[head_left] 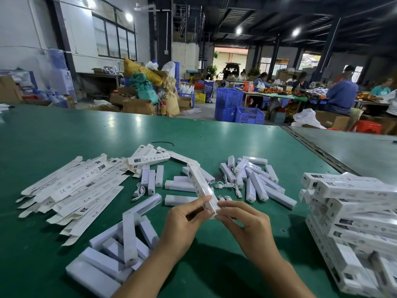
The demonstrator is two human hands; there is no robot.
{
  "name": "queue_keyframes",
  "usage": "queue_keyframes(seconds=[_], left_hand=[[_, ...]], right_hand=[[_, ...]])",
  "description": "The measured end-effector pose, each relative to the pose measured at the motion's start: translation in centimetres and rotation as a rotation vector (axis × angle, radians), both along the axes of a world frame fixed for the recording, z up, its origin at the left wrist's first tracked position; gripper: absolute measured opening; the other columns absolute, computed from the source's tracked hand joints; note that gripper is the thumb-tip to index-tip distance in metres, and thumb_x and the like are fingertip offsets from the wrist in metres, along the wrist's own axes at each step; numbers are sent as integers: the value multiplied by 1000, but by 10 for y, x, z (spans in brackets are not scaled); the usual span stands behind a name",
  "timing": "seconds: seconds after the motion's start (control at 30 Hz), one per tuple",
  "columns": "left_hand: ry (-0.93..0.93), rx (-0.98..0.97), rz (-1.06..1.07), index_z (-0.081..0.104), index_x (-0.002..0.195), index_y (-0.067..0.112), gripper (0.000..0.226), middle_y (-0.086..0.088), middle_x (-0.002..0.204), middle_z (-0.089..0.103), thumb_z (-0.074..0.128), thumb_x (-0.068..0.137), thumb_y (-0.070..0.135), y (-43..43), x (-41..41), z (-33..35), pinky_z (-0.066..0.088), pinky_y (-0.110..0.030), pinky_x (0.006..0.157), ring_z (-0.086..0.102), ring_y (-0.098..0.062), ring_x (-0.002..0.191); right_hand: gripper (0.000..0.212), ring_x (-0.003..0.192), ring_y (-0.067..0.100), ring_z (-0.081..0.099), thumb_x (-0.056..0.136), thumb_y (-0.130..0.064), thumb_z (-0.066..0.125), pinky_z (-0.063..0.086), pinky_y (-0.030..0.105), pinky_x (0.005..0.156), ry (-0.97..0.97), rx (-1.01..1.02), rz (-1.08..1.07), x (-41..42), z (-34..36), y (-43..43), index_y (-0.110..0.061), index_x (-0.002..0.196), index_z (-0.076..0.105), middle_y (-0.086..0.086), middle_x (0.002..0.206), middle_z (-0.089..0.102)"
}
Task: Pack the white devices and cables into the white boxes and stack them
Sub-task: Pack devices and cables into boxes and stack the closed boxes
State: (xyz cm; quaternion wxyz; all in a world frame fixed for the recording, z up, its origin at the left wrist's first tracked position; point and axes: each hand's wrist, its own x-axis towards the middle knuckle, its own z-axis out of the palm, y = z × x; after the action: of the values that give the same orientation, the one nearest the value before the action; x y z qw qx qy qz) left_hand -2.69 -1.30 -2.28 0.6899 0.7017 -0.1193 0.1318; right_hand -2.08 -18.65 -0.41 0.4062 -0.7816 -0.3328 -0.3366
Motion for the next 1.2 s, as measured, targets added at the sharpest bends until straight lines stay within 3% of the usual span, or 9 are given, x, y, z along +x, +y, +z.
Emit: queue_keyframes(seconds=[0.37,0.47,0.6,0.7,0.8,0.97,1.03,1.1,1.2], left_hand=[[40,46,-147,72,109,43,53,12,78,64,82,62,65,0,-8,4,51,-25,81,59,-6,79],[-1,38,-184,71,108,37,46,6,76,61,79,71,62,-2,-12,10,48,-31,78,55,-12,77],[34,-180,-232,74,102,24,43,-2,88,68,78,74,55,-1,-15,21,52,-29,71,60,-16,78],[101,-423,-393,75,98,13,45,-4,73,62,84,71,48,2,-15,24,50,-27,64,55,-16,67],[78,-495,-412,75,98,14,53,-2,65,54,80,71,59,4,-14,23,47,-26,62,50,-15,63],[151,-48,-99,72,96,27,37,11,89,75,77,69,51,-11,-20,19,53,-15,71,68,-5,83],[139,-85,36,72,88,37,24,18,92,74,75,66,46,-12,-18,19,53,-11,67,70,0,86],[88,-145,156,74,84,39,16,14,90,75,73,69,45,-7,-13,20,54,-15,66,71,-4,83],[5,-198,365,70,88,26,27,4,85,75,69,72,47,4,-5,20,55,-33,72,71,-16,82]], right_hand=[[24,70,11,66,69,-20,84,58,29,67,175,182,32,-2,-1,1,-9,82,67,-8,77,69],[17,90,14,66,84,-26,74,54,31,75,174,82,109,0,0,-6,-17,96,69,-11,98,67],[45,128,7,47,73,-18,66,39,23,106,214,-108,24,5,2,-21,-22,118,64,-13,135,54],[49,112,12,58,71,-1,83,51,38,94,120,-162,-117,12,1,-23,-12,116,68,-11,120,63],[49,83,1,62,76,-5,82,52,20,72,220,-117,-25,13,7,-24,-27,117,68,-12,105,70],[36,61,6,49,81,-18,76,44,26,59,578,-152,223,11,15,-6,-48,100,70,1,78,67],[36,80,5,62,79,-22,77,52,26,77,684,-218,298,15,19,3,-44,107,69,-10,94,71],[51,110,-5,55,77,-26,74,39,9,96,589,-344,257,23,19,12,-38,125,62,-25,121,61],[66,130,3,40,77,-17,65,29,16,110,426,-528,173,39,13,31,-25,141,50,-9,141,51]])
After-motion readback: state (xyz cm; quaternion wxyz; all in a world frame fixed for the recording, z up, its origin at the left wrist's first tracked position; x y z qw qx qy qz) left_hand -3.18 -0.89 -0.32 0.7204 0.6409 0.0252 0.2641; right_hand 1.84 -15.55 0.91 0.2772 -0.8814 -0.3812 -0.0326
